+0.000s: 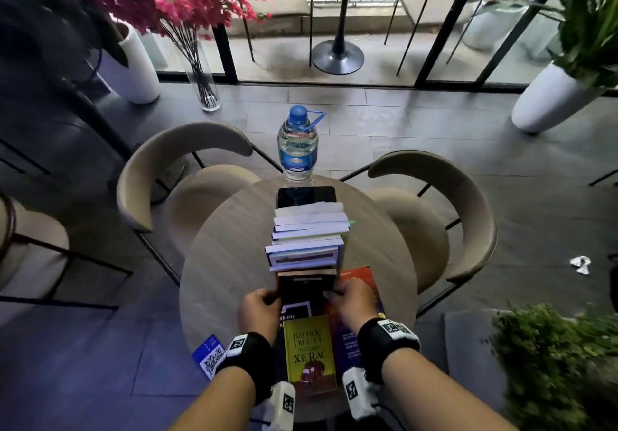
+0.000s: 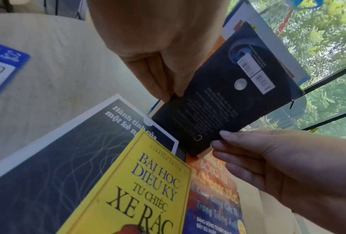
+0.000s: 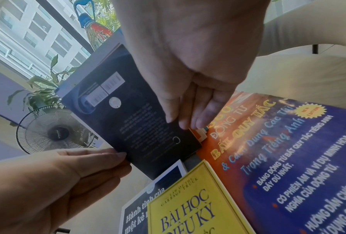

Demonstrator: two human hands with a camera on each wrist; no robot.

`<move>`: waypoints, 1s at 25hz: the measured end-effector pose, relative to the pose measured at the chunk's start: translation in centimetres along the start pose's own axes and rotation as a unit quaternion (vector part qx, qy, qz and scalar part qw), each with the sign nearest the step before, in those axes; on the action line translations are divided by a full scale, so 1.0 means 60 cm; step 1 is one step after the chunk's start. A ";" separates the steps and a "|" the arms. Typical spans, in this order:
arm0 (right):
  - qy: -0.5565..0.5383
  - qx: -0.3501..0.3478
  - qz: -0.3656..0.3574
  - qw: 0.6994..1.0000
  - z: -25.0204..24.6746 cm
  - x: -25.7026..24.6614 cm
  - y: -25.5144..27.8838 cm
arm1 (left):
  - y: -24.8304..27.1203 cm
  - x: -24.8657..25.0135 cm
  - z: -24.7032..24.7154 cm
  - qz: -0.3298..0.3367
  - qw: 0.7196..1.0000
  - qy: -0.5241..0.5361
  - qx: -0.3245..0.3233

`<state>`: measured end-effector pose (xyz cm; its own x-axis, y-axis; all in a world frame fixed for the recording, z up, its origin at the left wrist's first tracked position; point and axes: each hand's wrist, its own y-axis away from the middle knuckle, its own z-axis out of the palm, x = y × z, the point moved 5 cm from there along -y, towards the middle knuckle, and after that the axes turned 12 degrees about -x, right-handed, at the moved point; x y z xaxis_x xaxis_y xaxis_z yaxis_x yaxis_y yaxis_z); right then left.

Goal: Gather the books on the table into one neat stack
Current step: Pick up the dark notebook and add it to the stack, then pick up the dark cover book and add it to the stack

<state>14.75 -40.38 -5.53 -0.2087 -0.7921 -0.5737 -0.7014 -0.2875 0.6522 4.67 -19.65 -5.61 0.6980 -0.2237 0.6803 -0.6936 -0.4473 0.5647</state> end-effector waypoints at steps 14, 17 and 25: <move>0.134 -0.136 0.047 0.981 -0.012 -0.026 -0.002 | -0.019 0.003 -0.026 -0.059 0.980 -0.160 -0.106; 0.134 -0.158 0.047 0.977 -0.024 -0.020 0.006 | -0.009 -0.016 -0.037 -0.071 0.983 -0.120 -0.117; 0.087 -0.197 0.087 0.973 0.006 0.061 0.050 | 0.080 -0.124 0.007 -0.116 0.991 -0.008 -0.064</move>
<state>11.64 -43.95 -5.83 -0.1591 -0.9162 -0.3677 -0.3434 -0.2979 0.8907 -3.79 -20.47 -8.16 0.8432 -0.1416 0.5186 -0.5305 -0.3752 0.7601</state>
